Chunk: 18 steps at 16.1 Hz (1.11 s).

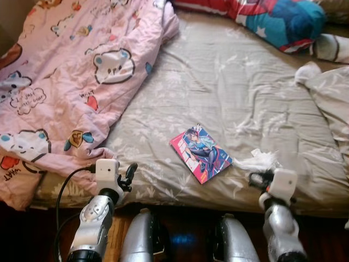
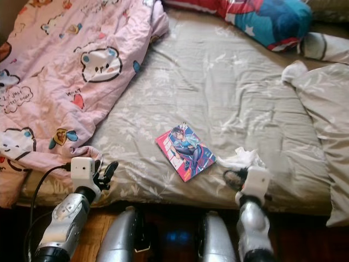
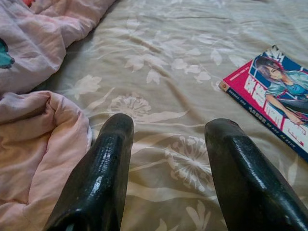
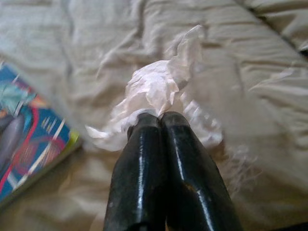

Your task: Clean up the room

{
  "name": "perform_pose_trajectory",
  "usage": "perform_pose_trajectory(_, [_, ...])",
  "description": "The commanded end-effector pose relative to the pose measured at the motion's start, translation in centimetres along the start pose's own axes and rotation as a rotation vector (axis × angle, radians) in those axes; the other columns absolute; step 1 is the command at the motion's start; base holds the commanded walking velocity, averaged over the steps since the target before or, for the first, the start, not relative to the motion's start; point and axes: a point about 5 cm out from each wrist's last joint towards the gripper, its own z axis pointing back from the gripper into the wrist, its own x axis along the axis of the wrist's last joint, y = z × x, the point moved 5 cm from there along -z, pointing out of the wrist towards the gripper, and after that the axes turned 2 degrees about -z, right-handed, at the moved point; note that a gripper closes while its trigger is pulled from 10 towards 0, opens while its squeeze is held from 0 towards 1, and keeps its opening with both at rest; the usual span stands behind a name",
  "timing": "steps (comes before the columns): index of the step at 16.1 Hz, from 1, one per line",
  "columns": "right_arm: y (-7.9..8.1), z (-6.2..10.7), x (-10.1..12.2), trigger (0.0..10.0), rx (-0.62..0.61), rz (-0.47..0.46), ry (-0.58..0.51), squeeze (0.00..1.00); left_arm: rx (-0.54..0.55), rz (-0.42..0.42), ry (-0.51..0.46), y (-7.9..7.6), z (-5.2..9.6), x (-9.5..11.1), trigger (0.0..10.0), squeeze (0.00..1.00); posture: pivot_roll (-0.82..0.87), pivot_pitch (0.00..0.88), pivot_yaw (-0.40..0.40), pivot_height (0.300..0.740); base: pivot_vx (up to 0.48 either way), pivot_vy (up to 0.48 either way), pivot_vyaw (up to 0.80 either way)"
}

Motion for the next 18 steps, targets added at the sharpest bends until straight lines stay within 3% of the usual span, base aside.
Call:
perform_pose_trajectory(1, [-0.4, 0.3, -0.9, 10.0, -0.010, -0.011, 0.037, 1.00, 0.010, -0.008, 0.039, 0.5, 0.8, -1.4, 10.0, 0.00, 0.01, 0.231, 0.041, 0.646, 0.000, 0.000, 0.00])
perform_pose_trajectory(6, [-2.5, -1.3, -0.4, 10.0, -0.107, 0.042, 0.120, 1.00, -0.021, -0.004, 0.045, -0.3, 1.2, -1.7, 10.0, 0.00, 0.03, 0.288, 0.053, 0.646, 0.000, 0.000, 0.00])
perform_pose_trajectory(10, [-4.5, -1.7, -0.6, 10.0, -0.184, 0.062, 0.207, 1.00, -0.025, -0.015, 0.055, 0.0, 2.5, -1.9, 10.0, 0.00, 0.06, 0.351, 0.065, 0.646, 0.000, 0.000, 0.00])
perform_pose_trajectory(14, [-4.2, -2.1, -0.4, 10.0, -0.185, 0.068, 0.230, 1.00, -0.039, -0.017, 0.053, -0.4, 3.7, -1.4, 10.0, 0.00, 0.09, 0.420, 0.084, 0.646, 0.000, 0.000, 0.00])
perform_pose_trajectory(18, [-3.0, -2.6, -0.2, 10.0, -0.149, 0.092, 0.250, 1.00, -0.060, -0.018, 0.005, -1.1, 3.2, 1.0, 10.0, 0.00, 0.12, 0.492, 0.098, 0.646, 0.000, 0.000, 0.00])
